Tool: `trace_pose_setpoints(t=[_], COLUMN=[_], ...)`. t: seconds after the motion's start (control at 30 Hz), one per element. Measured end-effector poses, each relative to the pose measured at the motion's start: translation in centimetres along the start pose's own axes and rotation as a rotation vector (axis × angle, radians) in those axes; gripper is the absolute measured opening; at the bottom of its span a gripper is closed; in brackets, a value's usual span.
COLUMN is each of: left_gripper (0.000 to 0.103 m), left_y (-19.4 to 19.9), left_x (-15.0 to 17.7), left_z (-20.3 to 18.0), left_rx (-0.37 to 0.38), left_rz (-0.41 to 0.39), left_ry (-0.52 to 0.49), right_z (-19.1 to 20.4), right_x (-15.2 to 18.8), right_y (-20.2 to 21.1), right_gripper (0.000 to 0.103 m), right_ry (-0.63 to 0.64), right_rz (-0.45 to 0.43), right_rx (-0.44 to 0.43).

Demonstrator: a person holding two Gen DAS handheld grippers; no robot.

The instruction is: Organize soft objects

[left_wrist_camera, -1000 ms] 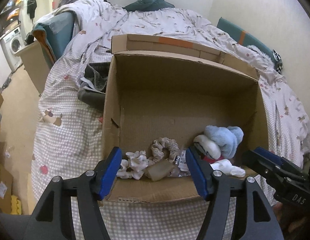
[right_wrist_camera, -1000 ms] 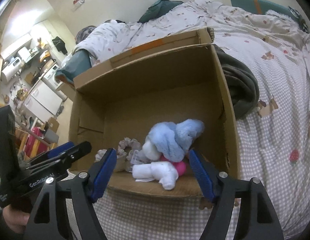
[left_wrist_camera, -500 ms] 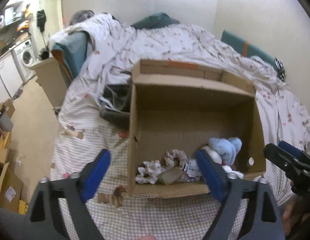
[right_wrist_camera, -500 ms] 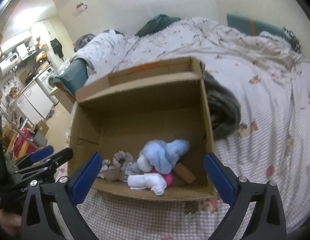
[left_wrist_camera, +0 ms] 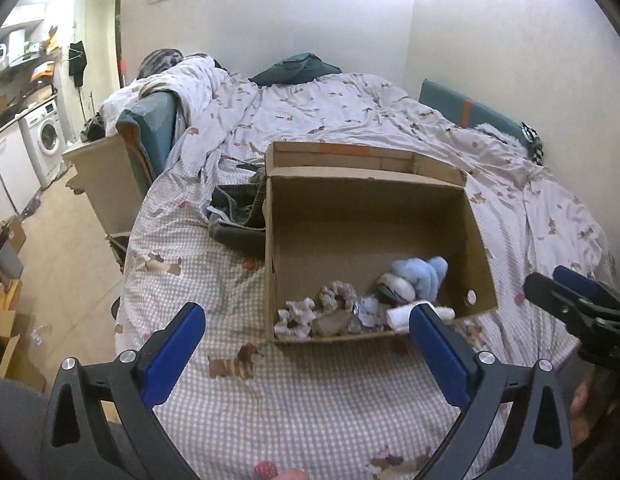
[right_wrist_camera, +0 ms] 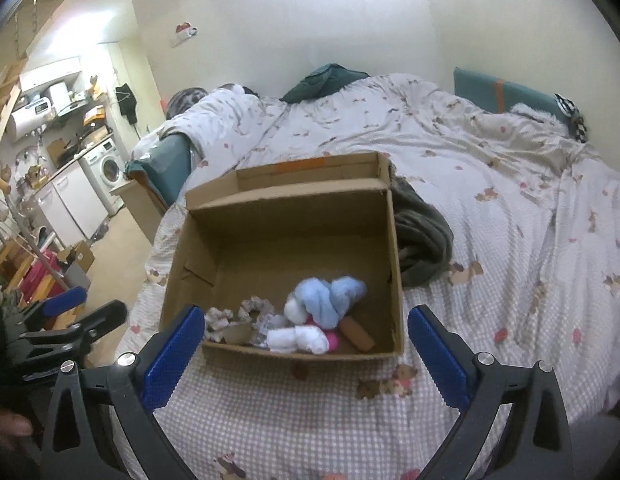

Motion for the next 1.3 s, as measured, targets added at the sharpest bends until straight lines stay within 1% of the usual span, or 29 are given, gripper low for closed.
trace_pose_setpoints(t=[0.1,0.17,0.23,0.3,0.37,0.43,0.57,0.7,0.83,1.3], left_gripper=[0.102,0.102,0.102,0.102,0.102,0.102,0.102,0.102,0.102,0.102], left_y=[0.4,0.1,-0.3,-1.1,-1.7,-2.1,-2.1,-2.0,-2.2,-2.4], left_x=[0.9,1.2,1.2,1.3,1.4,1.5,1.5,1.5,1.5,1.6], left_z=[-0.4,-0.4,-0.1,0.4,0.7,0.7,0.1,-0.5,-0.4,-0.2], left_rx=[-0.016,-0.028,-0.046,-0.032,-0.012,-0.009,0.009,0.002,-0.003,-0.008], left_rz=[-0.002,-0.003,0.003,0.018,0.038,0.046,0.033,0.028,0.032,0.037], left_ry=[-0.017,-0.028,-0.021,0.011,0.032,0.034,0.015,-0.005,0.001,0.009], right_z=[-0.1,-0.1,-0.1,-0.1,-0.1,-0.1,-0.2,-0.3,-0.4,-0.4], right_x=[1.1,1.7,2.4,2.6,2.4,2.4,2.4,2.4,2.4,2.5], right_y=[0.0,-0.1,-0.4,-1.1,-1.2,-1.3,-1.5,-1.7,-2.0,-2.0], right_gripper=[0.103,0.103,0.103,0.103,0.103,0.103,0.103,0.103,0.103,0.103], right_ry=[-0.010,0.008,0.024,0.030,0.030,0.030,0.026,0.016,0.005,0.000], right_rz=[0.001,-0.024,-0.038,-0.022,-0.031,-0.031,-0.026,-0.020,-0.007,-0.005], right_rx=[0.008,0.014,0.043,0.054,0.055,0.060,0.063,0.059,0.058,0.056])
Point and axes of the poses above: each gripper's, at about its wrist camera, not at the fingertips, and y roughly against the way its jaws point, z to its left, x to its underside, the point moved 2 cm from there along -y, roughly the way its jaws point, and after that the axes turned 11 degrees about -y, right-handed, at the moved point
